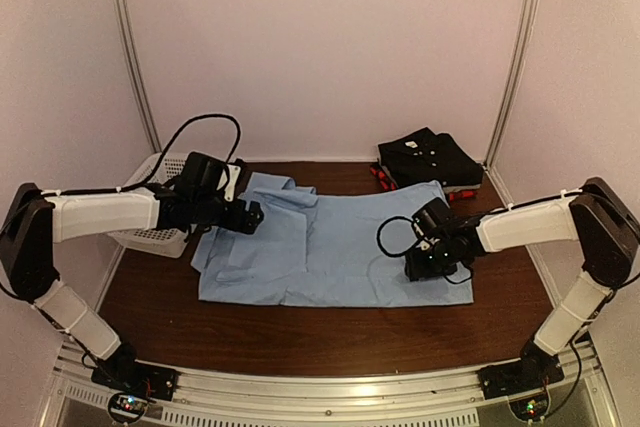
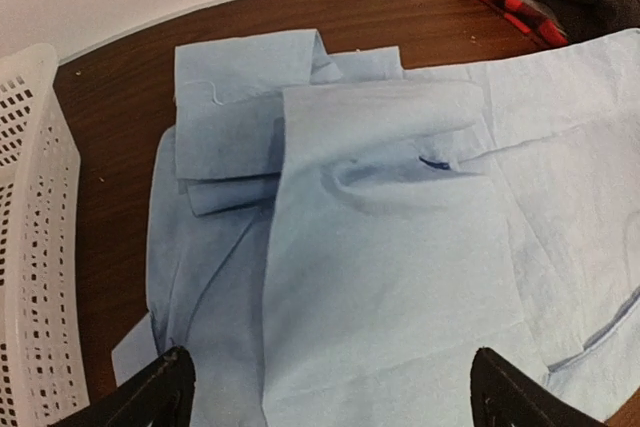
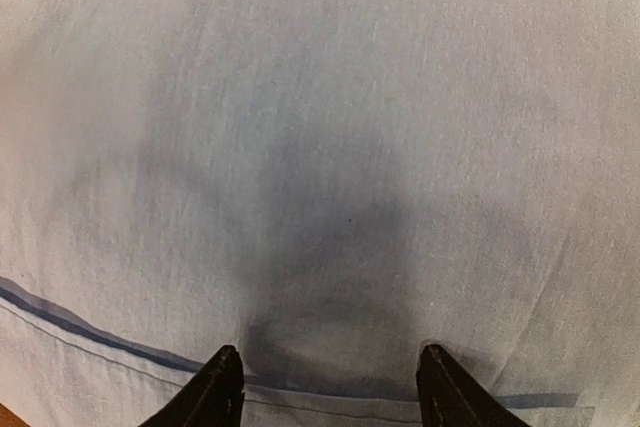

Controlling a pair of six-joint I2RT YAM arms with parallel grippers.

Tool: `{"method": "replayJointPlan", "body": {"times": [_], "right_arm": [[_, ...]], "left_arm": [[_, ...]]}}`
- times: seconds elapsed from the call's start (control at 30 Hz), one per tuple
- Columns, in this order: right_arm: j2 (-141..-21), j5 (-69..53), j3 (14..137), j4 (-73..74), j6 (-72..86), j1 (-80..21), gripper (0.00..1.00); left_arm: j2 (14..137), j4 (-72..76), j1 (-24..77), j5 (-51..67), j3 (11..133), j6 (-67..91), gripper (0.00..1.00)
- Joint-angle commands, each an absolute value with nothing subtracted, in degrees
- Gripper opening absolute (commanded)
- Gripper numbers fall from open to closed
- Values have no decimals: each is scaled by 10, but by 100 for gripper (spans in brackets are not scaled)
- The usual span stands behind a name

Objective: Fold and stack the long sleeve shirts
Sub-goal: Move the 1/3-folded shirt to the center of the board.

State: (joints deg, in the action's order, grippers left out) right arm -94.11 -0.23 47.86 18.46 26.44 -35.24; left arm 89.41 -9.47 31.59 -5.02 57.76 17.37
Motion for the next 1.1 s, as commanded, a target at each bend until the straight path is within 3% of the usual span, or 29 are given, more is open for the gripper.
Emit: {"method": "replayJointPlan", "body": {"times": [0.0, 0.33, 1.07], "right_arm": [[-913, -35, 422, 223, 310, -355, 61], [-867, -31, 378, 244, 348, -387, 60], [-788, -30, 369, 320, 344, -419, 61]], "left_arm": [[837, -57, 355, 0, 509, 214, 98], [814, -19, 442, -3, 343, 329, 91], [735, -131, 601, -77, 271, 497, 85]]}}
